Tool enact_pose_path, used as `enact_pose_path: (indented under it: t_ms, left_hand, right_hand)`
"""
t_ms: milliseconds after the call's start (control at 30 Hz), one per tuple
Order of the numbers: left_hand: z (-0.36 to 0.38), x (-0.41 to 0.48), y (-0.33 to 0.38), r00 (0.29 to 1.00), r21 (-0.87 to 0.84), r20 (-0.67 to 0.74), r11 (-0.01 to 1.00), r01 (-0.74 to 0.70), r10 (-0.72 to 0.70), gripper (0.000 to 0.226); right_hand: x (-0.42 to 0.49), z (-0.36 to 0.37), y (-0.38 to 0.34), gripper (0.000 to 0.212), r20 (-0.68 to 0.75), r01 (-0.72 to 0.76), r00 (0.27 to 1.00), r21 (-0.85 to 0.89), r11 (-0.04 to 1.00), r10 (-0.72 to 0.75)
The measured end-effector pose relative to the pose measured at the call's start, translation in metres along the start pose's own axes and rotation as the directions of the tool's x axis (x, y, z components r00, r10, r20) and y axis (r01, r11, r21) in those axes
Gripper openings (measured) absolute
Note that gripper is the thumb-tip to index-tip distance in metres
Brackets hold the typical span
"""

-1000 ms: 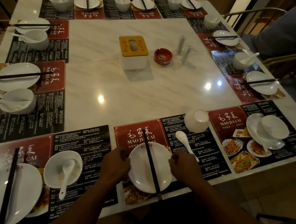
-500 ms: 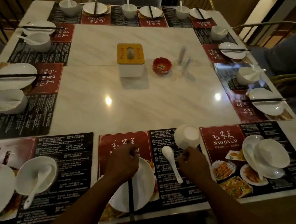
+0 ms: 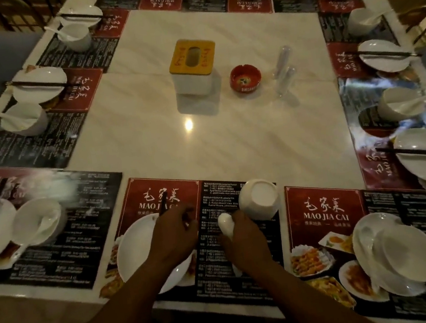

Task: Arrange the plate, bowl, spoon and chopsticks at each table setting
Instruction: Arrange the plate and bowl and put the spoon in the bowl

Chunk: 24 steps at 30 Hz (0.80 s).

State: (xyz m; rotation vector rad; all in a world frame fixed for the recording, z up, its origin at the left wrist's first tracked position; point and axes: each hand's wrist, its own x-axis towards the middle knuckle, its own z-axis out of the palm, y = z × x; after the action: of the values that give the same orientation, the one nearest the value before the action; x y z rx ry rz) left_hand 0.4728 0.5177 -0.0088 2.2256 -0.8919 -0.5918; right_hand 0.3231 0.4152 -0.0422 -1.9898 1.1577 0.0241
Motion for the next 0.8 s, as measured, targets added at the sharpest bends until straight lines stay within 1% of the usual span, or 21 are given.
enact_pose_path:
  t_ms: [67, 133, 200, 267, 367, 400, 433, 467, 533, 567, 633, 700, 733, 800]
  left_hand:
    - [0.006, -0.001, 0.005, 1.0, -0.013, 0.01, 1.0, 0.012, -0.012, 0.021]
    - [0.015, 0.001, 0.009, 0.998, -0.018, 0.035, 0.998, 0.052, -0.051, 0.028]
    - [0.026, 0.002, 0.015, 0.995, -0.016, 0.063, 0.997, 0.075, -0.074, 0.038]
    - [0.037, 0.004, 0.022, 0.994, -0.003, 0.086, 0.997, 0.074, -0.073, 0.042]
    - [0.049, 0.008, 0.03, 0.99, 0.009, 0.118, 0.997, 0.077, -0.077, 0.046]
    - [0.053, 0.01, 0.032, 0.989, 0.008, 0.128, 0.997, 0.075, -0.075, 0.047]
    - [0.056, 0.012, 0.034, 0.988, 0.007, 0.137, 0.998, 0.069, -0.069, 0.049]
    - [0.059, 0.014, 0.037, 0.987, 0.008, 0.15, 0.998, 0.065, -0.065, 0.052]
    - [0.065, 0.019, 0.043, 0.979, 0.023, 0.196, 0.998, 0.05, -0.054, 0.06]
    - [0.068, 0.022, 0.047, 0.973, 0.028, 0.227, 0.999, 0.032, -0.037, 0.065]
    - [0.071, 0.026, 0.058, 0.957, -0.023, 0.291, 1.0, -0.007, 0.014, 0.072]
    - [0.072, 0.029, 0.068, 0.936, -0.107, 0.346, 0.994, -0.025, 0.061, 0.076]
    - [0.072, 0.03, 0.07, 0.929, -0.119, 0.365, 0.993, -0.023, 0.066, 0.079]
    - [0.072, 0.03, 0.069, 0.923, -0.121, 0.381, 0.993, -0.009, 0.055, 0.083]
  right_hand:
    - [-0.012, -0.011, 0.014, 0.043, 0.015, -0.014, 1.0, 0.056, 0.998, 0.013]
    - [-0.024, -0.022, 0.032, 0.048, 0.021, -0.023, 1.0, 0.06, 0.998, 0.022]
    - [-0.033, -0.032, 0.05, 0.049, -0.005, -0.026, 1.0, 0.003, 1.0, 0.026]
    - [-0.037, -0.039, 0.062, 0.048, -0.019, -0.025, 1.0, -0.035, 0.999, 0.025]
    - [-0.034, -0.044, 0.066, 0.051, 0.022, -0.012, 1.0, -0.069, 0.998, 0.014]
    - [-0.031, -0.046, 0.067, 0.054, 0.016, -0.017, 1.0, -0.074, 0.997, 0.018]
    - [-0.028, -0.049, 0.067, 0.057, -0.02, -0.024, 1.0, -0.068, 0.997, 0.023]
    - [-0.024, -0.053, 0.068, 0.059, -0.088, -0.016, 0.996, -0.063, 0.998, 0.011]
    - [-0.009, -0.066, 0.071, 0.066, -0.222, 0.078, 0.971, -0.069, 0.995, -0.092]
    - [0.002, -0.073, 0.073, 0.073, -0.231, 0.147, 0.96, -0.074, 0.986, -0.16]
    - [0.027, -0.085, 0.077, 0.086, -0.142, 0.256, 0.953, -0.094, 0.962, -0.268]
    - [0.045, -0.092, 0.076, 0.095, -0.013, 0.279, 0.959, -0.111, 0.954, -0.282]
    - [0.052, -0.092, 0.076, 0.097, 0.03, 0.287, 0.958, -0.109, 0.952, -0.285]
    - [0.059, -0.091, 0.078, 0.098, 0.053, 0.292, 0.956, -0.092, 0.952, -0.288]
